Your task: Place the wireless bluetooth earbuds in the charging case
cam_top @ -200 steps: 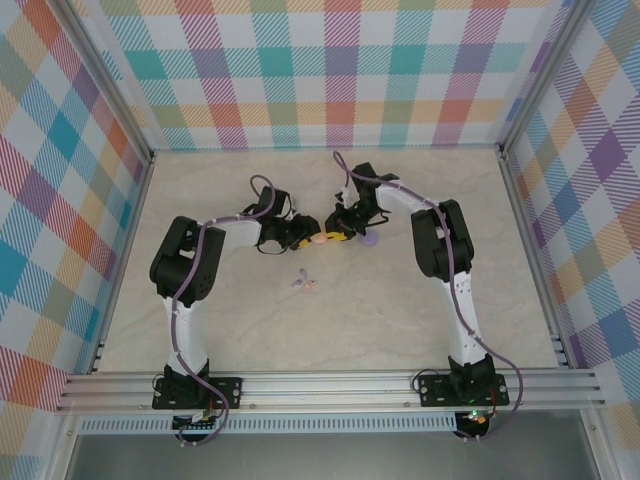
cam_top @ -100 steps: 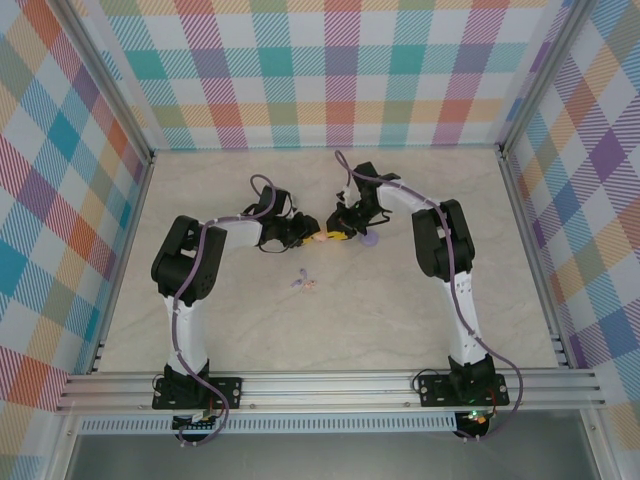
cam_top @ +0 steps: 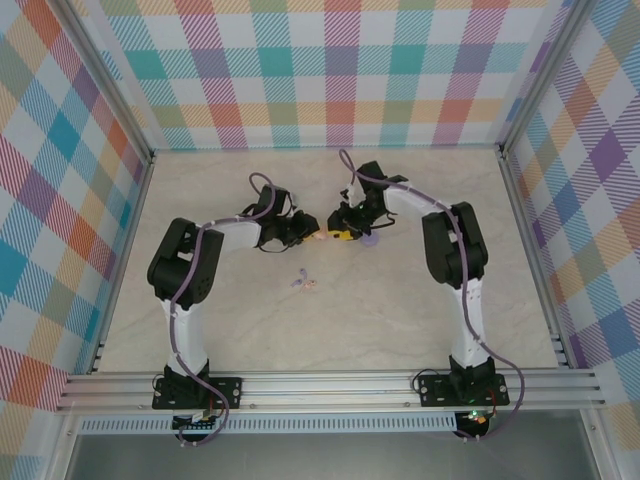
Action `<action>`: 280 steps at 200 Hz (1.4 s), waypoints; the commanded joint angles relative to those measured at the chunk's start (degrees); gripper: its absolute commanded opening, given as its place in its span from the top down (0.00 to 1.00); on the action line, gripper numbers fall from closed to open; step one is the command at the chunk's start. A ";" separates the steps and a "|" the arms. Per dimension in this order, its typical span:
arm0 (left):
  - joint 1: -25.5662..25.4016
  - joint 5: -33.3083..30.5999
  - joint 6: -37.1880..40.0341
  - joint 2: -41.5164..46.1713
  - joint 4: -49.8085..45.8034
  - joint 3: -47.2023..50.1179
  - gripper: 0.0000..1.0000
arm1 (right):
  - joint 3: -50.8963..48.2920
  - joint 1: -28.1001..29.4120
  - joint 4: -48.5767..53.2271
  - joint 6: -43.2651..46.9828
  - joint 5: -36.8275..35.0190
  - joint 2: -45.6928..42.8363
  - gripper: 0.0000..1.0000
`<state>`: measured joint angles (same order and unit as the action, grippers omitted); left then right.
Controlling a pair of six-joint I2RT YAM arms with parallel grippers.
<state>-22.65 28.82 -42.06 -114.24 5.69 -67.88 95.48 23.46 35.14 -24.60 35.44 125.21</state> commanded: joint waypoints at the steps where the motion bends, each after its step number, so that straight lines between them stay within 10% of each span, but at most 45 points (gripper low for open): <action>1: -0.14 -0.28 2.64 6.41 1.55 1.26 0.91 | -4.83 -1.80 -7.41 -1.03 -0.93 -10.12 0.60; 39: 0.13 1.69 6.99 14.31 4.49 2.66 0.91 | -17.88 -3.05 -21.56 2.57 -3.20 -24.08 0.55; 156: -1.98 9.61 18.45 31.68 0.99 1.61 0.88 | -18.02 -6.33 -24.78 6.76 28.79 -35.19 0.48; 280: -3.77 12.00 20.46 35.26 -0.68 0.65 0.89 | -9.28 -4.98 -12.83 12.53 26.68 -30.80 0.42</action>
<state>-25.85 39.48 -23.07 -81.28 5.87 -65.78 83.92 18.06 19.16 -14.90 62.00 92.82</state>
